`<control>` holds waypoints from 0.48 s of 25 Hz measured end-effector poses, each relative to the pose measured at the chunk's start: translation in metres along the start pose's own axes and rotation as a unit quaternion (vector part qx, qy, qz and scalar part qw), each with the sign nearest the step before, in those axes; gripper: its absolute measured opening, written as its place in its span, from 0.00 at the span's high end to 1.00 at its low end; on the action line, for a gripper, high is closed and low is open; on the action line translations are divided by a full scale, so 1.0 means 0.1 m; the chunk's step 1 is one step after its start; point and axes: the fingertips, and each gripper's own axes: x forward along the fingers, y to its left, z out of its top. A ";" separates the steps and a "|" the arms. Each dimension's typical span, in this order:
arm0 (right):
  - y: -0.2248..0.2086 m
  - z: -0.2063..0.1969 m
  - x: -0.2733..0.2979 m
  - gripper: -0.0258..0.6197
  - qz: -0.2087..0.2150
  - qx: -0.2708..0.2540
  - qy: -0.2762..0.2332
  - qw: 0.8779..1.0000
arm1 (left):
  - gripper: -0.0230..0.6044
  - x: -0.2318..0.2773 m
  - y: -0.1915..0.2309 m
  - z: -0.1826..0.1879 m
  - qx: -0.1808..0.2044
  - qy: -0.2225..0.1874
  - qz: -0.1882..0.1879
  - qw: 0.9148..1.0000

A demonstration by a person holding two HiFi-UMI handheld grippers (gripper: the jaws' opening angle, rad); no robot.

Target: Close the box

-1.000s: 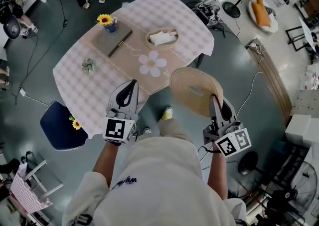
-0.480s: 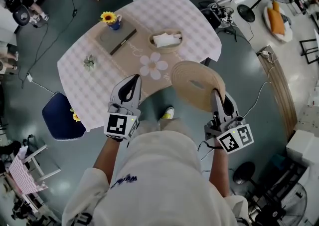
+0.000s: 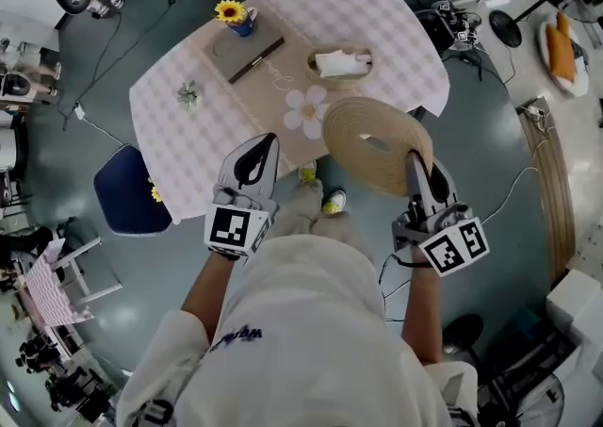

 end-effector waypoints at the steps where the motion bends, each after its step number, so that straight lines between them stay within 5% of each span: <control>1: -0.02 -0.01 0.03 0.89 0.001 0.003 0.000 1.000 | 0.96 0.03 0.02 -0.02 -0.002 0.002 -0.003 1.000; 12: -0.27 0.06 0.35 0.89 -0.005 0.019 0.010 1.000 | 0.96 0.51 0.06 -0.15 -0.027 0.014 -0.044 0.999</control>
